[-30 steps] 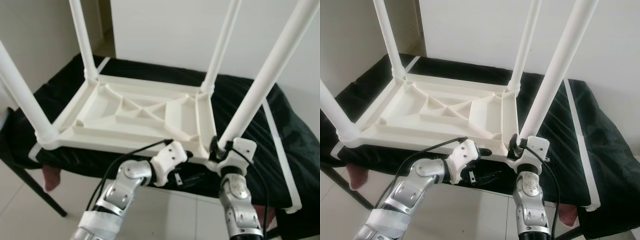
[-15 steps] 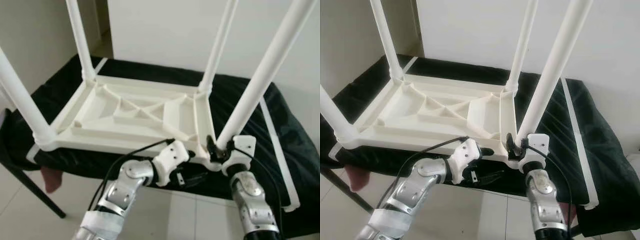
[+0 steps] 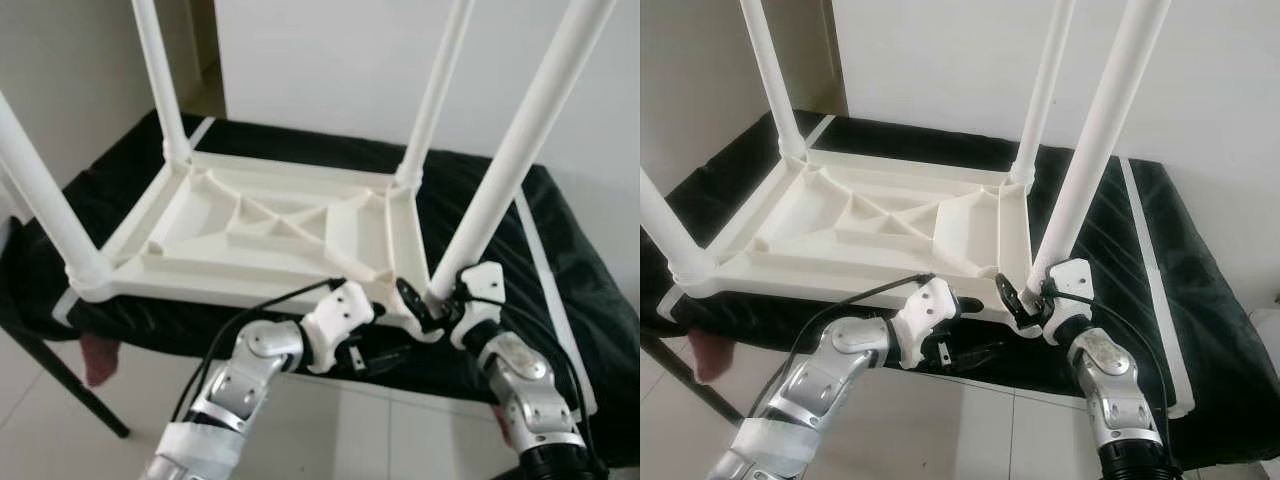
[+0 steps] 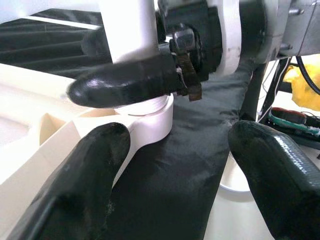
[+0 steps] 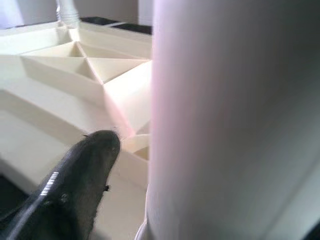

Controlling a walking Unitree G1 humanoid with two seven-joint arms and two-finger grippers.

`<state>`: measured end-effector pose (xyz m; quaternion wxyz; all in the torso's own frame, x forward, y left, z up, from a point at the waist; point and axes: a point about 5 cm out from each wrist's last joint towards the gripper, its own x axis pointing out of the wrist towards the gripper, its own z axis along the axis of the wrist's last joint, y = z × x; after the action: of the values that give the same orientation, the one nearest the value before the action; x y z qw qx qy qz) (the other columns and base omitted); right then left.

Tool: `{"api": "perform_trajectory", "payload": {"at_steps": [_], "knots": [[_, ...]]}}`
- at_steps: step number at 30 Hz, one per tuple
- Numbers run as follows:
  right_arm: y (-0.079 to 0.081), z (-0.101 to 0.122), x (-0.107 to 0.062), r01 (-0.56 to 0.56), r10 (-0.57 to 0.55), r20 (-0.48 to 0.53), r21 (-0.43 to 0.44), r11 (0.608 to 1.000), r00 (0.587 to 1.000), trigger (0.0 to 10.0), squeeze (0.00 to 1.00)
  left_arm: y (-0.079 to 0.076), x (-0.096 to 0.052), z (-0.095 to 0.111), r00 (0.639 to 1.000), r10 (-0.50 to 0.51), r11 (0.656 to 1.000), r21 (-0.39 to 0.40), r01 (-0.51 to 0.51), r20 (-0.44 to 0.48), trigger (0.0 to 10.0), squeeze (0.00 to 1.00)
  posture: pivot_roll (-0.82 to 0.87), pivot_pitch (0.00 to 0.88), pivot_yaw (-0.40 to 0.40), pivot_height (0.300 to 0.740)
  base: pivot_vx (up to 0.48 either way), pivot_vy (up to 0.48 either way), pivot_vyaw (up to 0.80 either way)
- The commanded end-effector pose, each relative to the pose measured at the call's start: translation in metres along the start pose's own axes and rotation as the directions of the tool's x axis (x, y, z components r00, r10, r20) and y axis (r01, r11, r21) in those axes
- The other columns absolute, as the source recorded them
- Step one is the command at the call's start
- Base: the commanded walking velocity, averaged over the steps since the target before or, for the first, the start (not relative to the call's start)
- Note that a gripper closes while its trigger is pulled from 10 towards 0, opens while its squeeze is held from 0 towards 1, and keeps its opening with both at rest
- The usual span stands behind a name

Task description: Building children table

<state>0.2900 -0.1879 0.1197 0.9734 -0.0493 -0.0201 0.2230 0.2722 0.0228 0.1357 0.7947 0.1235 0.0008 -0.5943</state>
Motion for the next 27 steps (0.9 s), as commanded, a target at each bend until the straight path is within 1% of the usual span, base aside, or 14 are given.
{"api": "perform_trajectory", "payload": {"at_steps": [1, 2, 6, 11, 12, 13, 14, 15, 18, 20, 22, 23, 26, 27], "knots": [[-0.003, -0.004, -0.002, -0.02, 0.02, -0.026, -0.01, 1.0, 0.999, 4.2, 0.0, 0.003, -0.001, 0.001, 0.998, 0.058, 0.998, -0.008, -0.058, 0.0, 10.0, 0.0, 0.02, 0.0, -0.056, 0.74, 0.0, 0.0, 0.0], [-0.004, -0.006, -0.003, -0.022, 0.022, -0.031, -0.012, 1.0, 0.999, 0.0, 0.0, 0.003, -0.001, 0.001, 0.998, 0.058, 0.998, -0.008, -0.058, 0.0, 10.0, 0.0, 0.02, 0.0, -0.055, 0.74, 0.0, 0.0, 0.0], [-0.005, -0.008, -0.004, -0.025, 0.024, -0.04, -0.017, 1.0, 0.999, 0.0, 0.0, 0.003, -0.002, 0.0, 0.998, 0.058, 0.998, -0.01, -0.058, -0.001, 10.0, 0.0, 0.02, 0.0, -0.054, 0.74, 0.0, 0.0, 0.0], [-0.003, -0.013, -0.008, -0.037, 0.038, -0.05, 0.005, 0.999, 0.998, 0.0, 0.0, 0.003, -0.002, 0.001, 0.999, 0.053, 0.999, -0.008, -0.053, -0.001, 10.0, 0.0, 0.02, 0.0, -0.048, 0.74, 0.0, 0.0, 0.0], [-0.003, -0.013, -0.008, -0.039, 0.04, -0.051, 0.009, 0.999, 0.998, 2.2, 0.0, 0.003, -0.002, 0.001, 0.999, 0.052, 0.999, -0.007, -0.052, -0.002, 10.0, 0.0, 0.02, 0.0, -0.048, 0.74, 0.0, 0.0, 0.0], [-0.003, -0.013, -0.008, -0.03, 0.031, -0.053, 0.01, 0.999, 0.998, 9.5, 0.0, 0.003, -0.002, 0.001, 0.999, 0.052, 0.999, -0.008, -0.052, -0.002, 10.0, 0.0, 0.02, 0.0, -0.047, 0.74, 0.0, 0.0, 0.0], [-0.003, -0.013, -0.008, -0.03, 0.031, -0.053, 0.01, 0.999, 0.998, 9.5, 0.0, 0.003, -0.002, 0.001, 0.999, 0.052, 0.999, -0.008, -0.052, -0.002, 10.0, 0.0, 0.02, 0.0, -0.047, 0.74, 0.0, 0.0, 0.0], [-0.002, -0.013, -0.008, -0.026, 0.026, -0.055, 0.015, 1.0, 0.998, 10.0, 0.0, 0.003, -0.002, 0.001, 0.999, 0.051, 0.999, -0.009, -0.051, -0.002, 10.0, 0.0, 0.02, 0.0, -0.047, 0.74, 0.0, 0.0, 0.0], [-0.002, -0.014, -0.008, -0.024, 0.025, -0.056, 0.019, 1.0, 0.998, 10.0, 0.0, 0.003, -0.002, 0.001, 0.999, 0.05, 0.999, -0.009, -0.05, -0.002, 10.0, 0.0, 0.02, 0.0, -0.047, 0.74, 0.0, 0.0, 0.0], [-0.001, -0.014, -0.008, -0.002, 0.003, -0.061, 0.02, 1.0, 0.998, 10.0, 0.0, 0.003, -0.002, 0.0, 0.999, 0.049, 0.999, -0.011, -0.049, -0.003, 10.0, 0.0, 0.02, 0.0, -0.048, 0.74, 0.0, 0.0, 0.0], [0.0, -0.016, -0.009, 0.058, -0.056, -0.076, 0.021, 0.998, 0.996, 10.0, 0.0, 0.002, -0.002, 0.0, 0.999, 0.048, 0.999, -0.014, -0.048, -0.004, 10.0, 0.0, 0.02, 0.0, -0.049, 0.74, 0.0, 0.0, 0.0], [0.0, -0.016, -0.009, 0.058, -0.056, -0.076, 0.021, 0.998, 0.996, 10.0, 0.0, 0.002, -0.002, 0.0, 0.999, 0.048, 0.999, -0.014, -0.048, -0.004, 10.0, 0.0, 0.02, 0.0, -0.049, 0.74, 0.0, 0.0, 0.0], [0.002, -0.017, -0.008, 0.106, -0.104, -0.082, 0.027, 0.994, 0.991, 10.0, 0.0, 0.002, -0.002, 0.0, 0.999, 0.048, 0.999, -0.015, -0.048, -0.004, 10.0, 0.0, 0.02, 0.0, -0.048, 0.74, 0.0, 0.0, 0.0], [0.005, -0.017, -0.007, 0.149, -0.146, -0.079, 0.032, 0.988, 0.986, 10.0, 0.0, 0.002, -0.002, 0.0, 0.999, 0.048, 0.999, -0.017, -0.048, -0.005, 10.0, 0.0, 0.02, 0.0, -0.05, 0.74, 0.0, 0.0, 0.0]]}}
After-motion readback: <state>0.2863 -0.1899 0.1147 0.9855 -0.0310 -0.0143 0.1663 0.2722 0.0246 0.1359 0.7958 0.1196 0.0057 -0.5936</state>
